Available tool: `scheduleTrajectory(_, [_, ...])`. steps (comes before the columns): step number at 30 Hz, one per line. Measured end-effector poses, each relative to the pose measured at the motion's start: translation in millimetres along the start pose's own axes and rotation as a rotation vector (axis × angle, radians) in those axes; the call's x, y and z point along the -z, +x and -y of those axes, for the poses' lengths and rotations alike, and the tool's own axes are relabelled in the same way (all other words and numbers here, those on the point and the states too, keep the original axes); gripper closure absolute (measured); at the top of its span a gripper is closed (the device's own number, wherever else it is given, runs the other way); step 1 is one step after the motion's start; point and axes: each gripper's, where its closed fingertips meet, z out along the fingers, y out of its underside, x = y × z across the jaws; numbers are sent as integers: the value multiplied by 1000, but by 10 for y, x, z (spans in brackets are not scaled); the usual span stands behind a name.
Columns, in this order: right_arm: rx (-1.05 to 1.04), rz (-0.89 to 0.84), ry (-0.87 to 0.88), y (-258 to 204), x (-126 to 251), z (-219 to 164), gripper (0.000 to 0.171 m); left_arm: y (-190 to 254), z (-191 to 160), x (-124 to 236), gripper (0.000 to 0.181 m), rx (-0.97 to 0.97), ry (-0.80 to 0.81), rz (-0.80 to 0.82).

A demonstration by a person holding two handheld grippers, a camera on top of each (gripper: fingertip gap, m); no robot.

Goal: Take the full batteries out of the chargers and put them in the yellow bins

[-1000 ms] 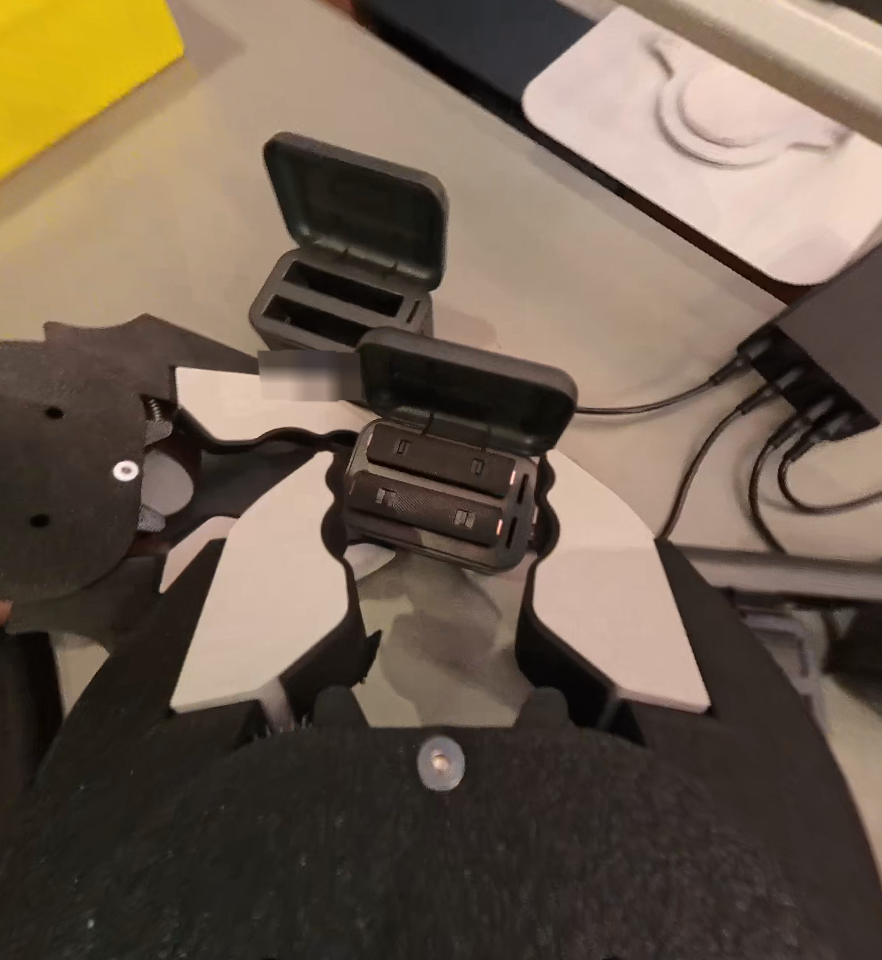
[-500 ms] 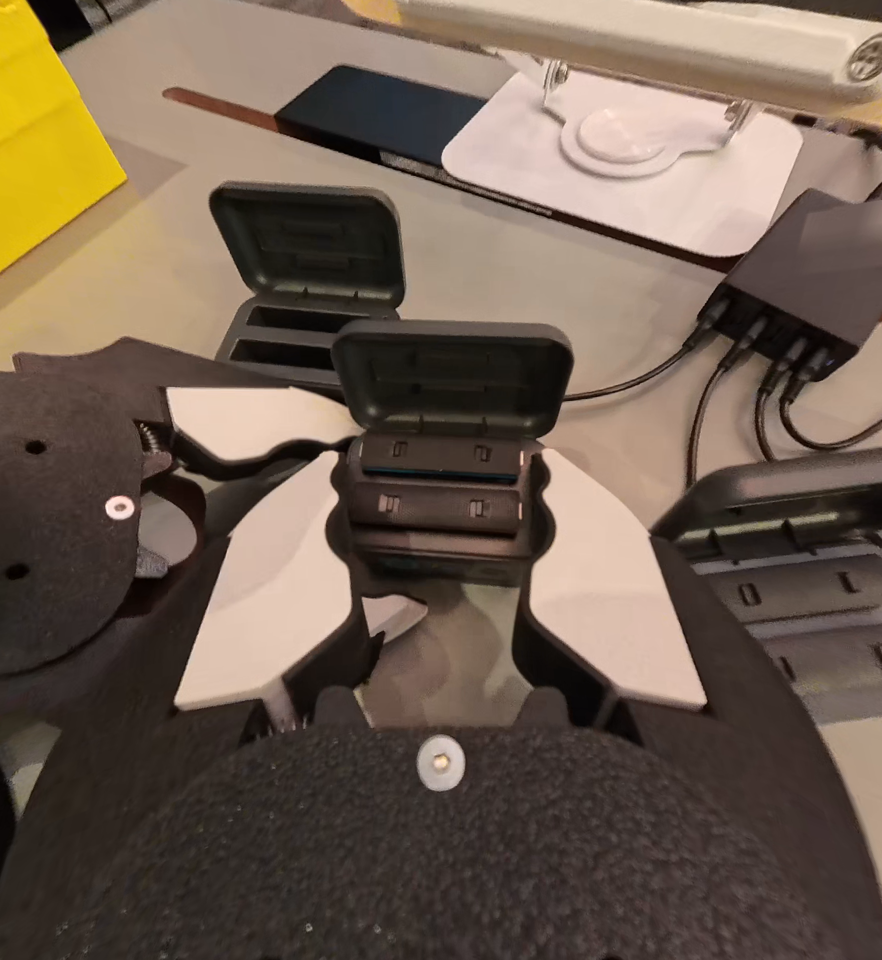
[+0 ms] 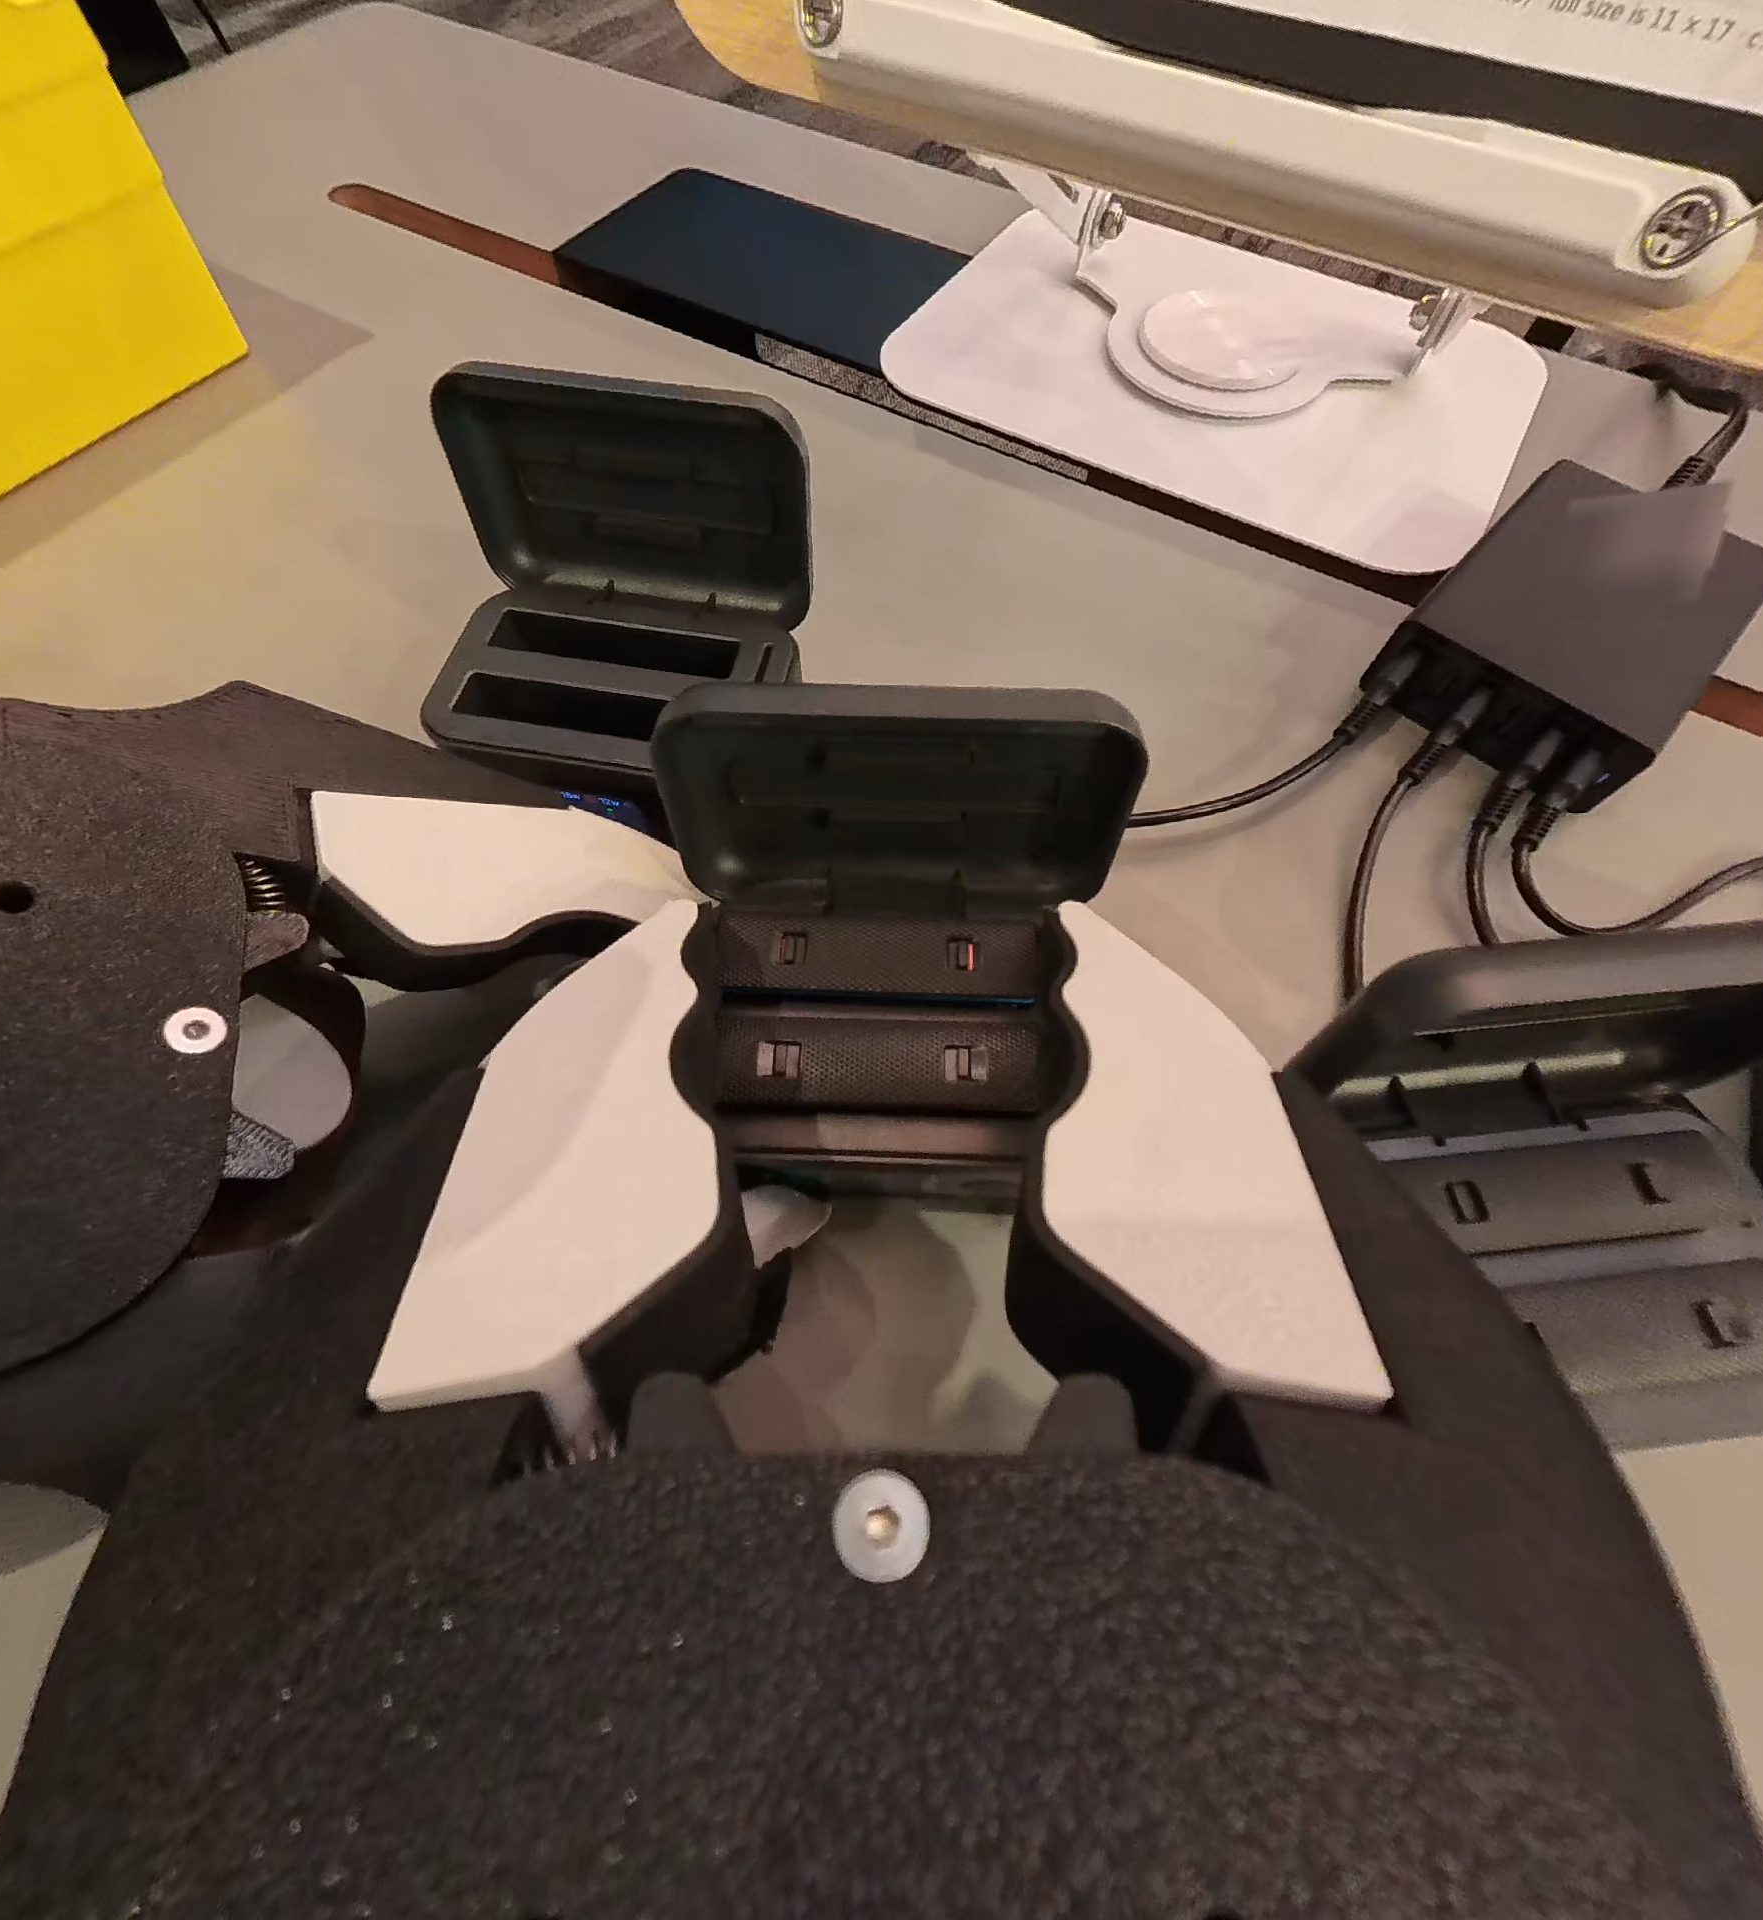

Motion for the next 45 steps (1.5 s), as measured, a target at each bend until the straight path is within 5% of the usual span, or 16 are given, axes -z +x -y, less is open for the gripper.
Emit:
scheduleTrajectory(11, [-12, -6, 33, 14, 44, 70, 113, 17, -9, -9, 125, 18, -7, -27])
scheduleTrajectory(16, [-11, 68, 88, -47, 278, 435, 113, 16, -10, -8, 125, 31, -8, -38])
scheduleTrajectory(26, [-77, 91, 158, 127, 783, 475, 112, -205, -50, 16, 132, 83, -12, 53])
scheduleTrajectory(31, [-125, -16, 203, 776, 1313, 439, 112, -213, -67, 25, 130, 61, -16, 66])
scheduleTrajectory(39, [-175, -324, 182, 2479, 2403, 305, 111, -225, -59, 47, 130, 66, -3, 70])
scheduleTrajectory(45, [-284, -445, 94, 3549, 2584, 36, 111, -222, -67, 41, 129, 49, -11, 81])
